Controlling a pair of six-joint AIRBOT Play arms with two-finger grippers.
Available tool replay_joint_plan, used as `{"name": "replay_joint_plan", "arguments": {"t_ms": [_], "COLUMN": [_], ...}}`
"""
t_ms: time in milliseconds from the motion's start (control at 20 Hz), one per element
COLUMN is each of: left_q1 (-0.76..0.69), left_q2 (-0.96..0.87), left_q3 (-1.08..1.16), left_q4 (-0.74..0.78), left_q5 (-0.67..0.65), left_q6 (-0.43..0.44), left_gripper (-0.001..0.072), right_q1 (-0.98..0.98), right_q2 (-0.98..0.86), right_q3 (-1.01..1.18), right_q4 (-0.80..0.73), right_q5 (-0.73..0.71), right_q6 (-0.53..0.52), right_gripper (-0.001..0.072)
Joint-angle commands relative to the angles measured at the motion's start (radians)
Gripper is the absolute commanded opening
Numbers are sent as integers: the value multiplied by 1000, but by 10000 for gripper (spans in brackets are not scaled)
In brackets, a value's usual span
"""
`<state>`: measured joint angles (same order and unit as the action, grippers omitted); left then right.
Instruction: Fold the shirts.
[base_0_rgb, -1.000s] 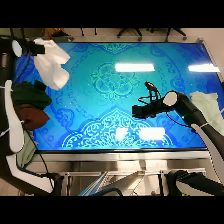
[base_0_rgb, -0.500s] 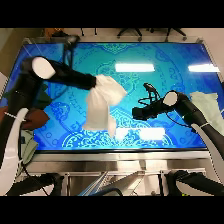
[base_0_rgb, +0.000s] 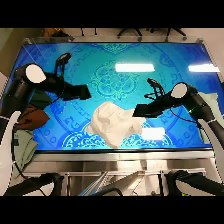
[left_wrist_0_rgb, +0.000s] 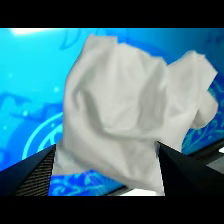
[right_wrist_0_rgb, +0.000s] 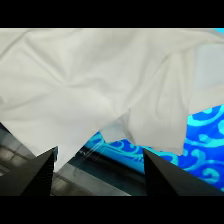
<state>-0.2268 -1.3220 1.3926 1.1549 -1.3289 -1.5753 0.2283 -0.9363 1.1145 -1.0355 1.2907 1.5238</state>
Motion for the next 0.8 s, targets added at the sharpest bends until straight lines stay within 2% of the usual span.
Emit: {"name": "replay_joint_plan", "arguments": {"t_ms": [0, 100, 200, 300, 400, 600, 700, 750], "left_q1": [84, 66, 13, -84, -222, -441, -476, -484], "left_q2": [94, 175, 246, 307, 341, 334, 275, 231], "left_q3": [-255, -486, -700, -875, -989, -1056, -1025, -991], "left_q4": [-4, -80, -282, -479, -585, -657, -689, -685], "left_q5": [-47, 43, 164, 307, 465, 769, 832, 832], "left_q6": [6, 11, 70, 123, 131, 126, 126, 127], "left_gripper": [701, 701, 701, 701, 700, 700, 699, 648], "right_q1": [15, 17, -2, -40, -89, -114, -114, -114], "right_q2": [-2, -5, -6, -11, -36, -103, -143, -162], "right_q3": [-44, -94, -105, -105, -105, -105, -105, -105], "right_q4": [8, -3, -35, -37, -37, -33, 5, 40], "right_q5": [26, 8, -41, -86, -78, -51, -51, -49], "right_q6": [-19, -44, -44, -48, -78, -143, -196, -227], "right_gripper": [601, 600, 600, 600, 599, 600, 600, 600]}}
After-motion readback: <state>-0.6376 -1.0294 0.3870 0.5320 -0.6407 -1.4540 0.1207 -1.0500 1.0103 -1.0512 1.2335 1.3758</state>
